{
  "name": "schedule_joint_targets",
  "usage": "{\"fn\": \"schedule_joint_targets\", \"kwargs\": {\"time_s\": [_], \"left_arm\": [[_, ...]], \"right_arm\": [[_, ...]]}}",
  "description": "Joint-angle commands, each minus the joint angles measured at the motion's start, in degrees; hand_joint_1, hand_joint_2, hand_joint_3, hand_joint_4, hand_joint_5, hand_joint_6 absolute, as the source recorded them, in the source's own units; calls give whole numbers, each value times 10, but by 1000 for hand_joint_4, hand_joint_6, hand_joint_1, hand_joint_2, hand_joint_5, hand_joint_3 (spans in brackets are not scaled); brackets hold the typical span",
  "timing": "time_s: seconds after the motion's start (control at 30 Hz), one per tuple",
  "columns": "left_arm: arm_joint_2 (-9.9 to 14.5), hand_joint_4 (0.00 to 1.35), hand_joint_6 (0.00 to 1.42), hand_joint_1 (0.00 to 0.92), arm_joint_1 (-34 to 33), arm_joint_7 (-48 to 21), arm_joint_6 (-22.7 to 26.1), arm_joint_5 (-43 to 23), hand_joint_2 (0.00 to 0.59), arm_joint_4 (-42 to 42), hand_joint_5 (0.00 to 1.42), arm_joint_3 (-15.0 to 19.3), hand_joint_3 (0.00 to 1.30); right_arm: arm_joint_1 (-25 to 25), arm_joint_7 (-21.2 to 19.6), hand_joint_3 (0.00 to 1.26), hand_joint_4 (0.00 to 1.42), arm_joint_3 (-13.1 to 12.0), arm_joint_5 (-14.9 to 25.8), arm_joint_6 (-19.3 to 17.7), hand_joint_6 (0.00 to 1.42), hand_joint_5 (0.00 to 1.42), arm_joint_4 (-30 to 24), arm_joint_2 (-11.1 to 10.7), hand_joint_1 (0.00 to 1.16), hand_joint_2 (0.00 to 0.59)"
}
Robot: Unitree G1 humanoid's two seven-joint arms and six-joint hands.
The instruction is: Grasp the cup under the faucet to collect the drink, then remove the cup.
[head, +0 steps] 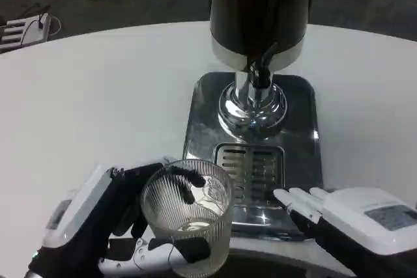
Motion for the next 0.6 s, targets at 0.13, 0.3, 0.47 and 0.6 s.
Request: {"fn": "schedule_joint_targets", "kwargs": {"time_s": [0.13, 0.3, 0.47, 0.6], "left_arm": [[-18, 1119, 1424, 381, -26, 21, 1, 32, 53, 24, 1286, -3, 995], [-30, 1119, 1424, 381, -114, 68, 9, 91, 53, 106, 1286, -11, 995], [-24, 1119, 1424, 381, -212, 126, 14, 147, 53, 219, 1286, -38, 995], [-27, 1119, 1424, 381, -268, 166, 23, 183, 53, 288, 1286, -70, 995]], "right_arm": [[18, 2, 0, 0, -19, -4, -19, 1, 0, -13, 13, 466, 521], [37, 3, 0, 0, -51, 5, -52, 2, 0, -13, 35, 466, 521], [58, 9, 0, 0, -85, 22, -92, 10, 0, -13, 60, 465, 521], [72, 14, 0, 0, -124, 49, -123, 13, 0, -13, 72, 464, 521]]}}
